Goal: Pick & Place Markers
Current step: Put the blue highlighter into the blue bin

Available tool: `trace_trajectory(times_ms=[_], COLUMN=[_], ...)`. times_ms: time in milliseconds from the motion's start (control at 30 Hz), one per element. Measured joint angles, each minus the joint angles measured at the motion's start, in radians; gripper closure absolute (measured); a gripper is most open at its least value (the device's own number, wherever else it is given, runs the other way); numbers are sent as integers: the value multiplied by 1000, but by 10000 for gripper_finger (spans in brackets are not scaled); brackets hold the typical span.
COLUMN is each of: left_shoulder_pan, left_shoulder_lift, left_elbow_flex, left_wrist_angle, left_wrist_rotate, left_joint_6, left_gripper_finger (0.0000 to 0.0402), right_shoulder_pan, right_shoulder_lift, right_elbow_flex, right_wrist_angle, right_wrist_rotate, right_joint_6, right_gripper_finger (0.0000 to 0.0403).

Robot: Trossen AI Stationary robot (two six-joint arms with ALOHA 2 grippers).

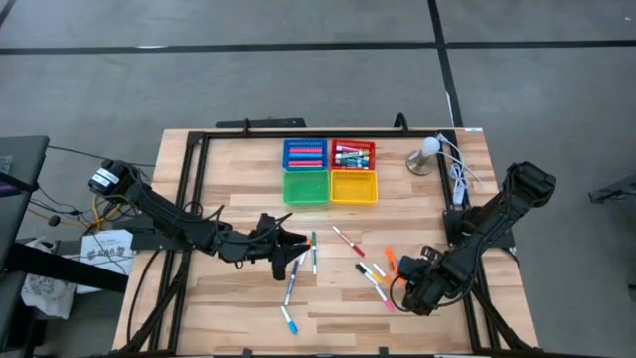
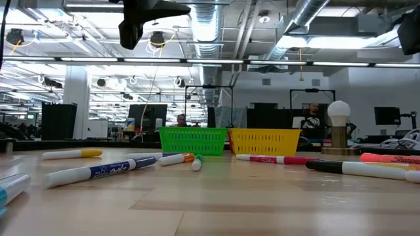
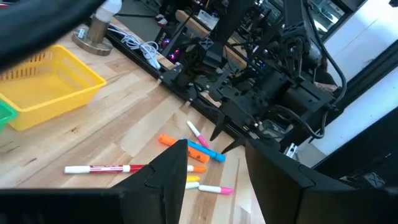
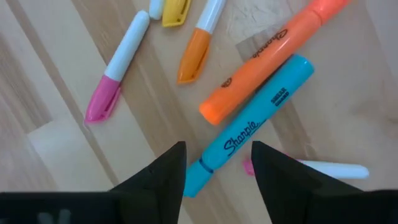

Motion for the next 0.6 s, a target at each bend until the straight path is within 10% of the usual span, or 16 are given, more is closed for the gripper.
trace_trajectory(times_ms=[600], left_shoulder_pan=[3], left_shoulder_lift=[0], left_elbow_flex=[0], left_wrist_angle=[0], left_wrist_rotate=[1], left_joint_6=[27], left_gripper_finger=[242], right_shoulder_pan=[14], right_shoulder_lift=[0], right_elbow_flex=[-69], right_wrist_angle=[79], right_wrist_rotate=[31], right_joint_6=[14], right_gripper_finger=[202])
